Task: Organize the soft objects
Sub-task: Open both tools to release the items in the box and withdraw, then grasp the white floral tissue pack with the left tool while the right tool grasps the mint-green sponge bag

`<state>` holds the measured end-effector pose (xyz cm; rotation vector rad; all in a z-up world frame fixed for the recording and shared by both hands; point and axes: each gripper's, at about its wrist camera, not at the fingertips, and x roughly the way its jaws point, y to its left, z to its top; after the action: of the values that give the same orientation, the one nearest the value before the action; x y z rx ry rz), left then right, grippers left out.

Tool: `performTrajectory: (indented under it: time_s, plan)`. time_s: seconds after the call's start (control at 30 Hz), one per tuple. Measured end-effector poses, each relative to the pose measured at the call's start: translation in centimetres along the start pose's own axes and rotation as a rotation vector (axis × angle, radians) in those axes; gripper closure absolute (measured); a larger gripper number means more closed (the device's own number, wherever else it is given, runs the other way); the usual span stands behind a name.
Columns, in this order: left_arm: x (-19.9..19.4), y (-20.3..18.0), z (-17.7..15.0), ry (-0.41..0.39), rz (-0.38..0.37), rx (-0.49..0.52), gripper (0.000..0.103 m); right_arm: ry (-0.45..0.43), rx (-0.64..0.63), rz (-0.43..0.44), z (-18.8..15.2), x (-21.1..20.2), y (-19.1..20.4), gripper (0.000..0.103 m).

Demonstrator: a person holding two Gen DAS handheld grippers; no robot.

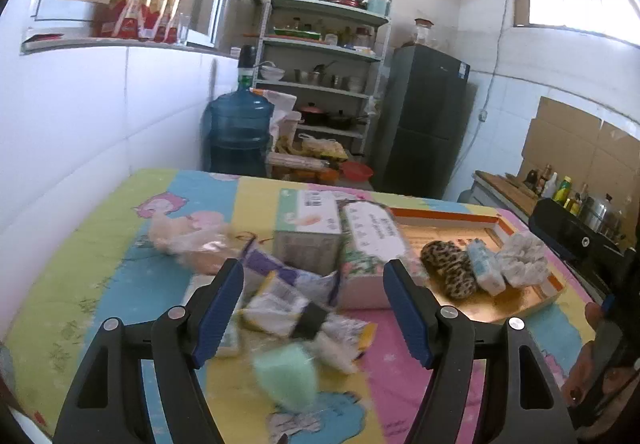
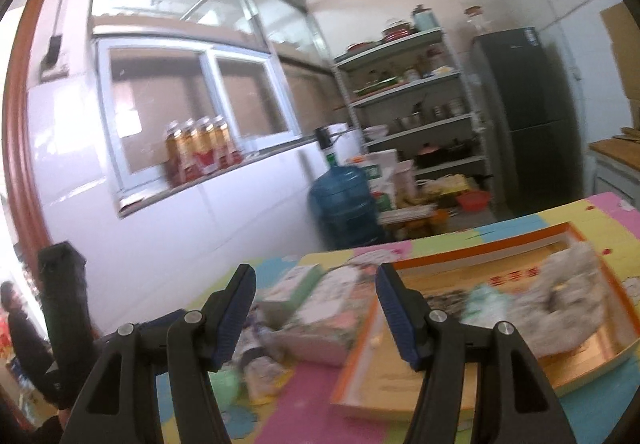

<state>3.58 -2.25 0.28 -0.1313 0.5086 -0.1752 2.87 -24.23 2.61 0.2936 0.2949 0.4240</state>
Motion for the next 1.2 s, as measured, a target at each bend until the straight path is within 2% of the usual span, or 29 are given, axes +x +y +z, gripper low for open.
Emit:
performTrajectory:
  time_s: [0.27, 0.6, 0.77, 0.97, 1.2]
  plan:
    - [-1.4, 3.6, -0.6, 0.004, -0.01, -0.014, 0.029, 0.055, -0.059, 0.023, -1.2, 1.9, 4.9, 0.041]
    - [-1.9, 7.2, -1.9, 0.019, 0.003, -0.057, 0.029, 0.104, -0.121, 0.034, -2.3, 3.2, 8.2, 0.041]
    - [-1.7, 8.5, -2.6, 0.029, 0.018, -0.061, 0.029, 0.172, -0.148, 0.064, -3.8, 4.2, 9.4, 0.041]
    - [-1.3, 10.1, -3.2, 0.043, 0.023, -0.088, 0.029, 0.342, -0.169, 0.109, -8.3, 6.5, 11.1, 0.041]
    - [-0.9, 11.2, -3.6, 0.056, 0.023, -0.101, 0.029, 0.434, -0.139, 0.079, -10.8, 8.9, 11.0, 0.041]
